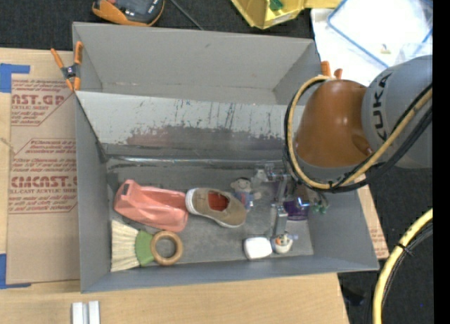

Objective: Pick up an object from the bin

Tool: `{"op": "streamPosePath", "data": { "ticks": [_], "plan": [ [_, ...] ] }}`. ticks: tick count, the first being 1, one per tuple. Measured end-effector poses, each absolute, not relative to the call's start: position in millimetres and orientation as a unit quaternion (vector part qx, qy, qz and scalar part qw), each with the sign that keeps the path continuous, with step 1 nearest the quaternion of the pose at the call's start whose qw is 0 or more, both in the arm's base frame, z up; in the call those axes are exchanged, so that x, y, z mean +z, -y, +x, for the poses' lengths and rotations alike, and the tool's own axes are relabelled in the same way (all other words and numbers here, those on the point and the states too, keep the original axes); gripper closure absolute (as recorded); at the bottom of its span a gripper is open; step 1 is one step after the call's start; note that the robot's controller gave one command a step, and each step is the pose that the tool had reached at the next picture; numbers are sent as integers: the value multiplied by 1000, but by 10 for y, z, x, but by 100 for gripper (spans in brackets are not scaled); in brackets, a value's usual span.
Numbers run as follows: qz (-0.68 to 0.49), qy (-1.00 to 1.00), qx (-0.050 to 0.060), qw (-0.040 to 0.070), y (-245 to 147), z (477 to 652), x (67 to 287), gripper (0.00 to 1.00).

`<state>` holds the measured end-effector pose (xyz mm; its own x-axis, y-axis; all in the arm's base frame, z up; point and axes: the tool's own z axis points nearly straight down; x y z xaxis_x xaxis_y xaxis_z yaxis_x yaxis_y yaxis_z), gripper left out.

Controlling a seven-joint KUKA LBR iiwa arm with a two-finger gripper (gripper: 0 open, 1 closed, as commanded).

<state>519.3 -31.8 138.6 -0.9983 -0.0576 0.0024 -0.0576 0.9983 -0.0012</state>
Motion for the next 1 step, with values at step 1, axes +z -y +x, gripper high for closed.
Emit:
{"op": "streamPosePath", "data": {
  "ticks": [1],
  "plan": [
    [37,999,-1,-3,-280,5572,904,0]
  ]
}}
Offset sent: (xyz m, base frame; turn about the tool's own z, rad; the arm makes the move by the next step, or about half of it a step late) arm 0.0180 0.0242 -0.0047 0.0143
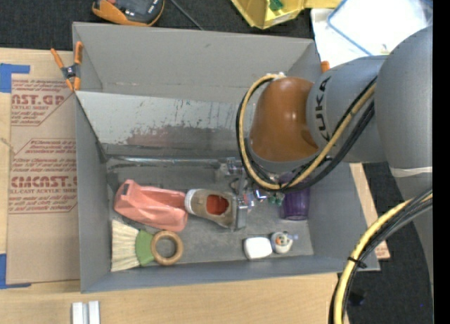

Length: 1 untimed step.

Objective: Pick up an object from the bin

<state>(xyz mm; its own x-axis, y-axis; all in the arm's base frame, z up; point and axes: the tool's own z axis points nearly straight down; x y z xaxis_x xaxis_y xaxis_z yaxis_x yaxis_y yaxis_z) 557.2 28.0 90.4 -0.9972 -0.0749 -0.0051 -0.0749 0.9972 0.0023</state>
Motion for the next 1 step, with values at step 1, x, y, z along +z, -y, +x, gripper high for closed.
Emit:
{"op": "streamPosePath", "data": {
  "ticks": [1],
  "plan": [
    [-22,-1000,-1,4,70,5375,1335,100]
  ]
}}
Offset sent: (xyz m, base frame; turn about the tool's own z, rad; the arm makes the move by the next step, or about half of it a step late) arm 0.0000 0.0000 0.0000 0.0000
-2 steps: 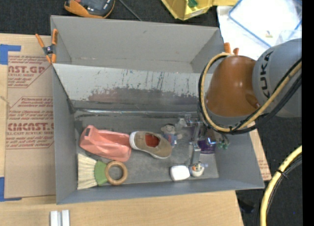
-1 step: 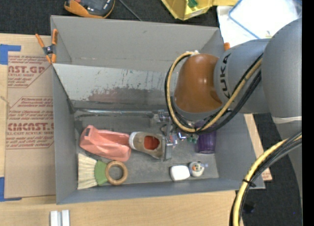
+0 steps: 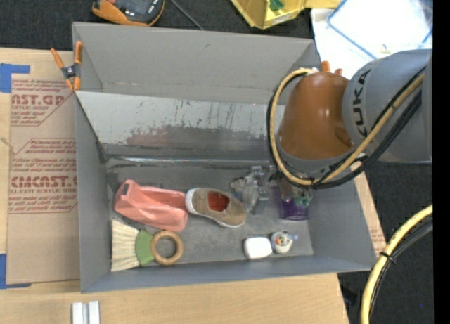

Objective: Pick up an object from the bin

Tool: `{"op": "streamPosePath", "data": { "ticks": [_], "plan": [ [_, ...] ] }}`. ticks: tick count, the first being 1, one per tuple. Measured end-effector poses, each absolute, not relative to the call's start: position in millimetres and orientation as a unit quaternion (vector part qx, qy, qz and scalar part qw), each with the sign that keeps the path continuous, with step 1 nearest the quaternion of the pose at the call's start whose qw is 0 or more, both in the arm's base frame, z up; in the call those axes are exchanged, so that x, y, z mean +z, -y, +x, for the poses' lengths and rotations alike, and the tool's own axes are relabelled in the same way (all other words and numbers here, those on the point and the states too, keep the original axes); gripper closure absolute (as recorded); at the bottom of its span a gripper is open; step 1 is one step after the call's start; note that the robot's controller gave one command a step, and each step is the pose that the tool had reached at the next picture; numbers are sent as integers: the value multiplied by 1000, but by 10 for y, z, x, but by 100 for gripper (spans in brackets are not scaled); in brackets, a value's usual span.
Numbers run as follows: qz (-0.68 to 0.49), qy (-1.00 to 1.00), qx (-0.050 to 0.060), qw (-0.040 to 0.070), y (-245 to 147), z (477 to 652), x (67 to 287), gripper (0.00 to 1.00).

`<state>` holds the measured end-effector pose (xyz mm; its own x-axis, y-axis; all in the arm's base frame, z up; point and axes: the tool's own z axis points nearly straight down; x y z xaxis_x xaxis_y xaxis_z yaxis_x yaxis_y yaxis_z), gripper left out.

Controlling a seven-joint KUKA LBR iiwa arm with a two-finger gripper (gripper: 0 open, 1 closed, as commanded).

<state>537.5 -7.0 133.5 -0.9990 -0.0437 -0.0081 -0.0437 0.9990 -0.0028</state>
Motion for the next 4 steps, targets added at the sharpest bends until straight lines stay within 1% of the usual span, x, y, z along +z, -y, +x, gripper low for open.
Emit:
{"op": "streamPosePath", "data": {
  "ticks": [1,2,3,4],
  "plan": [
    [-22,-1000,-1,4,71,5375,1335,100],
    [-48,-999,-1,8,-124,5696,986,0],
    [-48,-999,-1,8,-124,5695,989,0],
    [-43,-999,-2,11,-156,5673,941,0]
  ]
}}
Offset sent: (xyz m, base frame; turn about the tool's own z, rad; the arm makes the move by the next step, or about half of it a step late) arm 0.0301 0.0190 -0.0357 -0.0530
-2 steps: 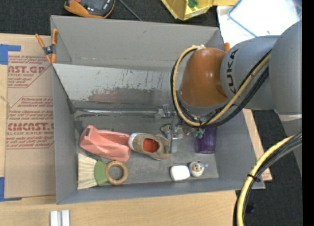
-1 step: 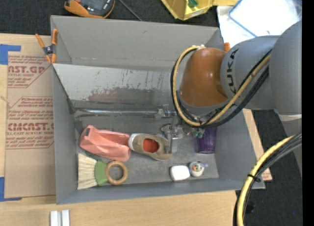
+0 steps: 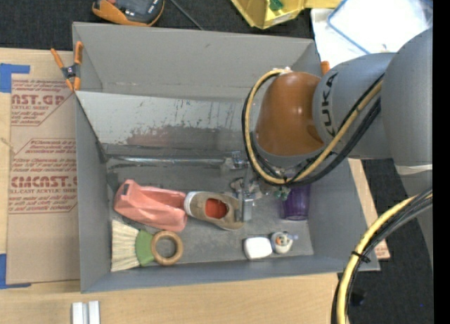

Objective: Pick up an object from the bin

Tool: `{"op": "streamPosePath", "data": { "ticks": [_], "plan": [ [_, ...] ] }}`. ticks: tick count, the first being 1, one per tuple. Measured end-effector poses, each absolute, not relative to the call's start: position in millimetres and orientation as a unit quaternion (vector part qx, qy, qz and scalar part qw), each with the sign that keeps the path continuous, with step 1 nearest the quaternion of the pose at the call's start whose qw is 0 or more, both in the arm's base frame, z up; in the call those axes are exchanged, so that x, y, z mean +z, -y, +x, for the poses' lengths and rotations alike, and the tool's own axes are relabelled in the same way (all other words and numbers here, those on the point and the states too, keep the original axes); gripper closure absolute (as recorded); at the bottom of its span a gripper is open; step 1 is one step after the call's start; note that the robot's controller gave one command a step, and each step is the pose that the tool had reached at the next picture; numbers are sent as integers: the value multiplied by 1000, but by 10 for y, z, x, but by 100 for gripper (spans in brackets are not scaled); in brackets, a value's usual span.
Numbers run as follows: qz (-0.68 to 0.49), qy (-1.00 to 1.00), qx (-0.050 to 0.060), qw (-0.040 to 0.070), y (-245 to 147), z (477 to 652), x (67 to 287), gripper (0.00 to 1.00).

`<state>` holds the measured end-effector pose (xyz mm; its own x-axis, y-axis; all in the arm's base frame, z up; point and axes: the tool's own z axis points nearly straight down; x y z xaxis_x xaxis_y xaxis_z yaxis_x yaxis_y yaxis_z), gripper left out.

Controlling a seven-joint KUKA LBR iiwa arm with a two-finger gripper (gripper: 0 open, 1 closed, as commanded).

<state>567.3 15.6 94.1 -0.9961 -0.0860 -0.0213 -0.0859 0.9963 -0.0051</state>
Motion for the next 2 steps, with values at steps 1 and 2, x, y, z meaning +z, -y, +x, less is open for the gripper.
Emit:
{"op": "streamPosePath", "data": {
  "ticks": [1,2],
  "plan": [
    [-56,-998,-2,8,-158,5120,977,0],
    [-67,-998,-3,9,-255,5375,851,100]
  ]
}}
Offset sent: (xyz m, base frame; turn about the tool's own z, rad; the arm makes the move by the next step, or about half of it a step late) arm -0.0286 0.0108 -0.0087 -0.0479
